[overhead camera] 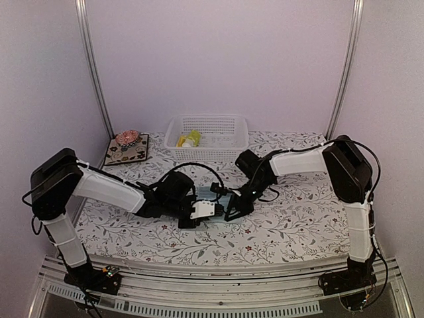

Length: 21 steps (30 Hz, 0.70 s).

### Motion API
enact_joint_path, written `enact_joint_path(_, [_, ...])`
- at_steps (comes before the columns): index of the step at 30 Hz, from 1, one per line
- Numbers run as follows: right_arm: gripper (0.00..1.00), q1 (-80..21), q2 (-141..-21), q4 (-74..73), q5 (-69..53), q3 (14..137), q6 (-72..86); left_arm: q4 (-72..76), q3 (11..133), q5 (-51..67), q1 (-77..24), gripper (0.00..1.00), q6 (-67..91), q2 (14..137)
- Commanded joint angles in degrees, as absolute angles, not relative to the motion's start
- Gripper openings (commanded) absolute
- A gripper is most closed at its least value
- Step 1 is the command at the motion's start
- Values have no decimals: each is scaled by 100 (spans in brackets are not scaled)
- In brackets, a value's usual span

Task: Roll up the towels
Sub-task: Roll the towel at the center of the board.

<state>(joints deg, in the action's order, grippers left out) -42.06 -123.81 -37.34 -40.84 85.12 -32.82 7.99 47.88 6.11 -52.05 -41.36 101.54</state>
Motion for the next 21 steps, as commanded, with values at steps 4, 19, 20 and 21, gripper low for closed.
enact_joint_path(4, [34, -4110, -11854, -3719, -3415, 8029, -3194, -861, 5683, 1843, -5033, 0, -3754, 10715])
enact_joint_path(19, [62, -4101, -9818, -2156, -2483, 6075, -3740, -2722, 7398, 4151, -3952, 0, -2807, 12079])
enact_joint_path(20, [63, -4098, -9720, -2017, -2371, 5966, -3776, -2833, 7506, 4260, -3902, 0, -2764, 12196])
enact_joint_path(21, [64, -4097, -9627, -1866, -2315, 5869, -3806, -2948, 7605, 4364, -3842, 0, -2725, 12325])
